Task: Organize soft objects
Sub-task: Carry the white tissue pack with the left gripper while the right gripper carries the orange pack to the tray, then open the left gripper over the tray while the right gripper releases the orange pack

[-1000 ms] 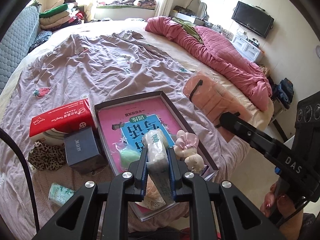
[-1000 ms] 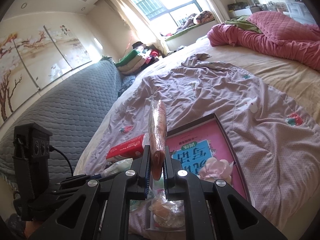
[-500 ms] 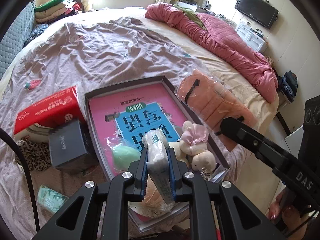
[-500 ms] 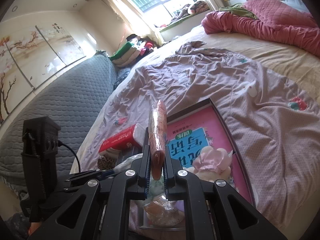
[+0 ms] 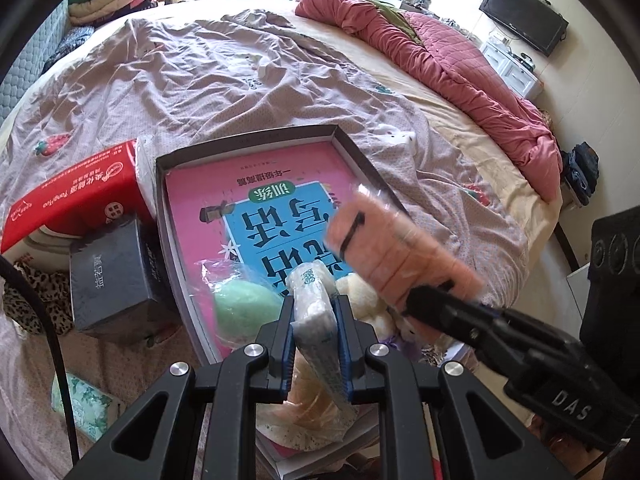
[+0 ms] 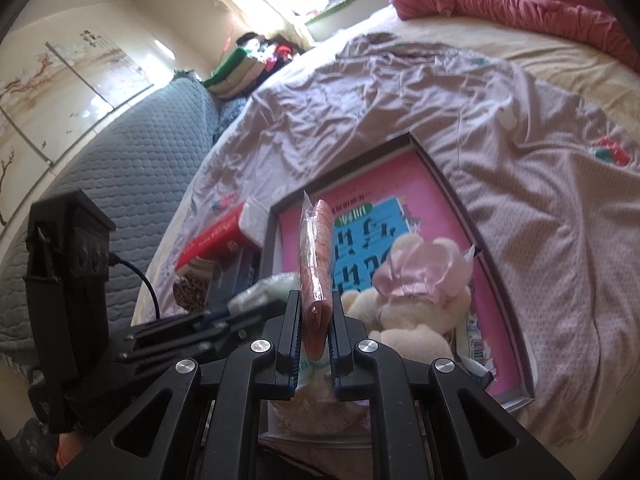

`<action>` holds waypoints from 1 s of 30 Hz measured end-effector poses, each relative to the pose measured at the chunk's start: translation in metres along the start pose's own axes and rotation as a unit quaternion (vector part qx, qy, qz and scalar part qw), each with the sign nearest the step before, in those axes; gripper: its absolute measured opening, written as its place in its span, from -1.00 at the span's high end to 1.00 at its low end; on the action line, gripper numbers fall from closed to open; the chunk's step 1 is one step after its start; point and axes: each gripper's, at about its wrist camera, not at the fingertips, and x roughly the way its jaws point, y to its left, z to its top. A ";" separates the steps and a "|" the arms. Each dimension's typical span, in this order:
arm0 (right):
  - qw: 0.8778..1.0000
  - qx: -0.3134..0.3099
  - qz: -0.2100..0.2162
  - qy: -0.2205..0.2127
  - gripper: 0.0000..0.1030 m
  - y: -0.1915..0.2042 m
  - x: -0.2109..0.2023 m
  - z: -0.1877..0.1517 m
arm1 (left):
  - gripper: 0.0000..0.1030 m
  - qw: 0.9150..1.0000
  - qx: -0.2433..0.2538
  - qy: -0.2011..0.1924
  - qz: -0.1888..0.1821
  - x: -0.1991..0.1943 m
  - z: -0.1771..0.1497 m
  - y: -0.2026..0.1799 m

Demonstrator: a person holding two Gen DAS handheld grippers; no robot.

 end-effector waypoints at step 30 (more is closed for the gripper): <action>0.999 -0.001 -0.046 0.012 0.47 -0.003 0.001 0.000 | 0.46 0.999 -0.037 0.024 0.015 0.023 0.008 0.025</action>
